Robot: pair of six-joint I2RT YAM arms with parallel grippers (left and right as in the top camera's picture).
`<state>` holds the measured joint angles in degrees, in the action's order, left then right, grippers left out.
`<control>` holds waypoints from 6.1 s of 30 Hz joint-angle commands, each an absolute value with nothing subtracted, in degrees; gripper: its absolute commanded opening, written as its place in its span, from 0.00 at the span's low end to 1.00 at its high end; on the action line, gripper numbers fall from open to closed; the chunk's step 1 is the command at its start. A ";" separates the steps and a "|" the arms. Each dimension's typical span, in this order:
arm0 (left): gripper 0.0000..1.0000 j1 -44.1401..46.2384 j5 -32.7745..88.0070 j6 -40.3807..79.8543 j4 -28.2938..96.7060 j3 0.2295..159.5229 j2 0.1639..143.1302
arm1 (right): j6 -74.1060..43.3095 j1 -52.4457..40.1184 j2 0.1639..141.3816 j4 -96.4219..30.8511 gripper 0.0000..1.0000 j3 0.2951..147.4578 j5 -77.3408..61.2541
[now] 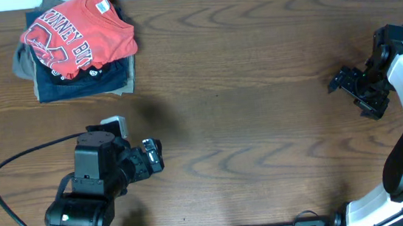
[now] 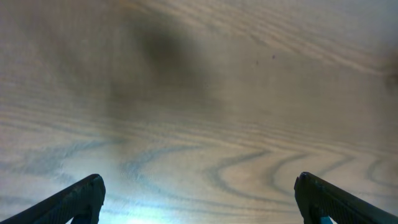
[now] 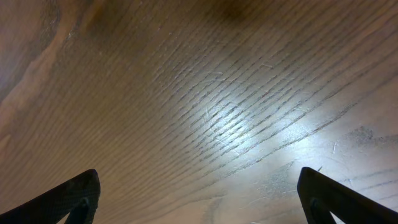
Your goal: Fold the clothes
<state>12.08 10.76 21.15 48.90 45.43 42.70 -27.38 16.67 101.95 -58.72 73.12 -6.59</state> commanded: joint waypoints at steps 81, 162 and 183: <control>0.98 -1.65 11.14 -4.49 2.92 0.23 0.23 | -26.68 16.86 101.58 -58.72 0.99 73.80 -6.42; 0.98 -1.65 11.14 -4.49 2.92 0.23 0.23 | -30.94 -11.42 8.34 -2.09 0.99 0.99 -13.63; 0.98 -1.65 11.14 -4.49 2.94 0.23 0.23 | 1.19 -2.02 0.27 -3.60 0.99 0.32 -10.50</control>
